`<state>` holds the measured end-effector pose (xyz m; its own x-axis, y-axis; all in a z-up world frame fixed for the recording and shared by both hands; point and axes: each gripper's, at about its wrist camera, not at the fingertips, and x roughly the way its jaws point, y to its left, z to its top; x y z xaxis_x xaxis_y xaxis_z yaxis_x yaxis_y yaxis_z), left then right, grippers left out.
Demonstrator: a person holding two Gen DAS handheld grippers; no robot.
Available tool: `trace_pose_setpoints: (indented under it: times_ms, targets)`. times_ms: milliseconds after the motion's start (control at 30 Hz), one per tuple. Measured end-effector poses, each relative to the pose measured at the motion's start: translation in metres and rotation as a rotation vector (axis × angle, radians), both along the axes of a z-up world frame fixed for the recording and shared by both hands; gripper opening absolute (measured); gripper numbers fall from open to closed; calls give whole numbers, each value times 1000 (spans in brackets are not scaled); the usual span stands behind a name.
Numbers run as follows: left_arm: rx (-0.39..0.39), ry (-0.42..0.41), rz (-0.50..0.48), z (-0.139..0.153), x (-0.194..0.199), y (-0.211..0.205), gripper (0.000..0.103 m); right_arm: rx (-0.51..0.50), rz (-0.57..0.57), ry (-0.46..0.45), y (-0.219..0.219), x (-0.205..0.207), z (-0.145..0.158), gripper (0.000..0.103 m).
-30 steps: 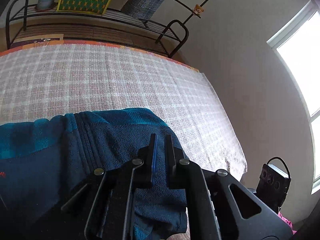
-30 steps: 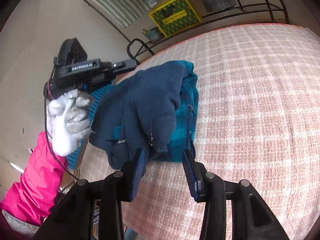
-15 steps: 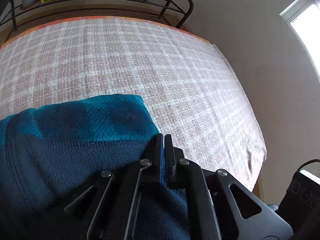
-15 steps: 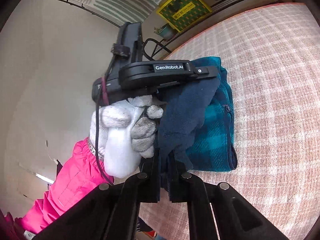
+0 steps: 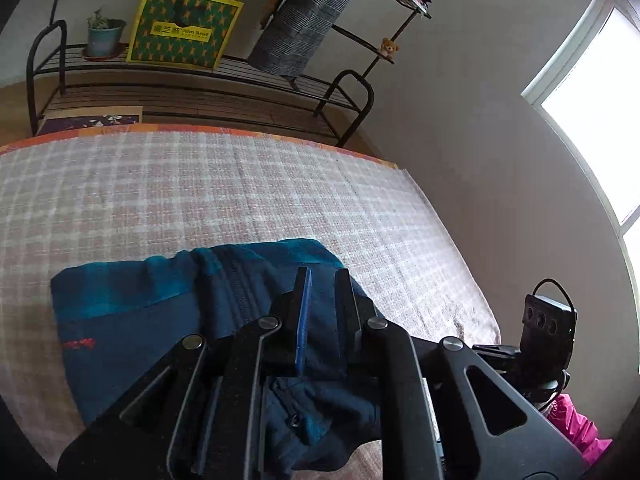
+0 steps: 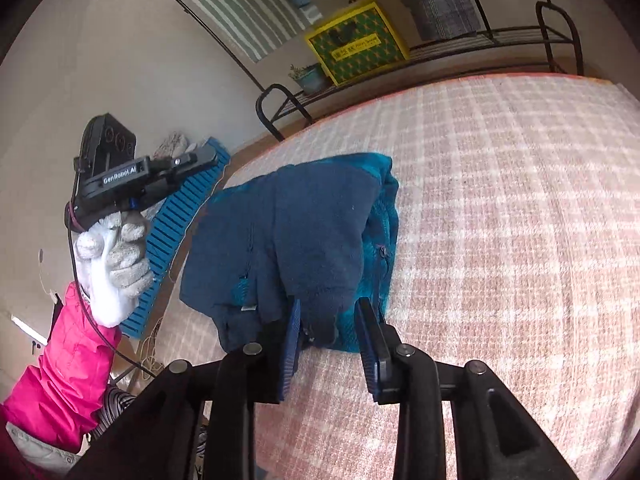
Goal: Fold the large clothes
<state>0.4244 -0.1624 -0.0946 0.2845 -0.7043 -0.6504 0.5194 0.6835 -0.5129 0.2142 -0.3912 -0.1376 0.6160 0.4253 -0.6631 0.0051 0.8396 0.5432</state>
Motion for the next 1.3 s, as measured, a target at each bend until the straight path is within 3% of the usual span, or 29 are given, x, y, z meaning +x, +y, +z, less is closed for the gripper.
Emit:
trace_pose_setpoints:
  times_ms: [133, 233, 333, 400, 467, 533, 600, 667, 800, 867, 933, 967, 1067, 1167, 1300]
  targets:
    - [58, -24, 107, -15, -10, 62, 10, -103, 15, -86, 22, 29, 25, 37]
    - [101, 11, 162, -49, -6, 83, 10, -184, 52, -101, 50, 62, 25, 37]
    - [243, 57, 225, -101, 6, 91, 10, -226, 74, -55, 66, 86, 5, 37]
    - [260, 131, 249, -140, 14, 98, 12, -233, 91, -22, 71, 92, -7, 37]
    - [235, 108, 241, -148, 11, 104, 13, -270, 90, 7, 73, 95, -22, 36]
    - [273, 82, 223, -145, 12, 99, 13, -320, 85, 73, 69, 95, -45, 38]
    - [245, 100, 238, -142, 11, 105, 13, -271, 83, 121, 59, 88, -62, 38]
    - [240, 90, 242, -132, 12, 106, 13, -264, 93, 133, 55, 85, -49, 38]
    - [115, 58, 273, -95, 19, 122, 14, -267, 88, 28, 56, 77, -5, 39]
    - [35, 100, 301, -85, 31, 130, 29, -265, 91, -28, 67, 78, 13, 39]
    - [-26, 149, 346, -83, 43, 140, 51, -261, 136, -66, 90, 83, 21, 39]
    - [-49, 185, 356, -86, 52, 141, 53, -258, 163, -74, 103, 86, 21, 39]
    - [-96, 311, 311, -103, 73, 136, 53, -335, 264, -55, 151, 100, 7, 39]
    - [-86, 355, 284, -117, 84, 125, 52, -397, 328, -17, 178, 109, -16, 39]
    - [-133, 350, 315, -126, 94, 122, 30, -379, 343, 8, 180, 116, -31, 39]
